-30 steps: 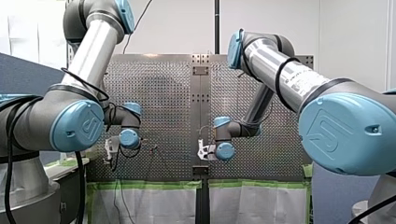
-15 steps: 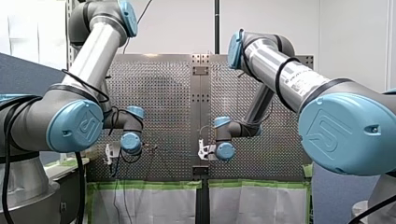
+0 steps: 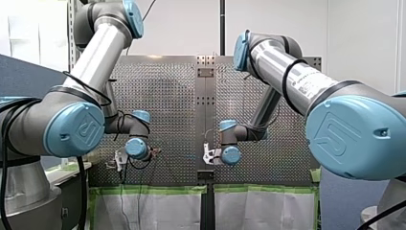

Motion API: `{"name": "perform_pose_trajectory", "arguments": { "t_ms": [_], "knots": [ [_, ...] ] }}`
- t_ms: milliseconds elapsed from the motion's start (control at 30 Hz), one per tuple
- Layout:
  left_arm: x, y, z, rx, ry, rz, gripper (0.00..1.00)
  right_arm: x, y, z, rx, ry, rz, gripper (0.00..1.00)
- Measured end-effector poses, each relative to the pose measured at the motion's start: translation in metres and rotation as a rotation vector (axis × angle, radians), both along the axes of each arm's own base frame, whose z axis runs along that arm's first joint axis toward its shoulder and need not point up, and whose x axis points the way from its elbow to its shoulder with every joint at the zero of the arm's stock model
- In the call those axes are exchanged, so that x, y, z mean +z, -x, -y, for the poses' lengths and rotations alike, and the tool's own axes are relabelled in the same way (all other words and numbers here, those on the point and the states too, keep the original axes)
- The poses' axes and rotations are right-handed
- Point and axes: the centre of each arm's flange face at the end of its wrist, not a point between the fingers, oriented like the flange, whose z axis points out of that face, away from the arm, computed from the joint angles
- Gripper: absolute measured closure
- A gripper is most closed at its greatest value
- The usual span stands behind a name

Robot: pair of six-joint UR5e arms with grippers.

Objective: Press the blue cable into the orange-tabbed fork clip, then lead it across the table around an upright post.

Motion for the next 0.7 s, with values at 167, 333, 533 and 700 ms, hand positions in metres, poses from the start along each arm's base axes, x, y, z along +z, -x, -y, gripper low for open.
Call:
{"name": "perform_pose_trajectory", "arguments": {
  "t_ms": [167,333,533,700],
  "knots": [
    [0.002,0.0,0.012,-0.049,0.059,0.025,0.0,0.0,0.0,0.0,0.001,-0.001,-0.001,1.0],
    [0.001,0.003,0.022,-0.099,0.088,0.025,0.0,0.0,0.0,0.0,0.001,-0.001,-0.001,1.0],
    [0.001,0.005,0.027,-0.119,0.093,0.026,0.0,0.0,0.0,0.0,0.001,0.0,0.0,1.0],
    [0.0,0.009,0.026,-0.106,0.062,0.039,0.0,-0.001,0.0,0.0,0.001,-0.001,-0.001,1.0]
  ]
}}
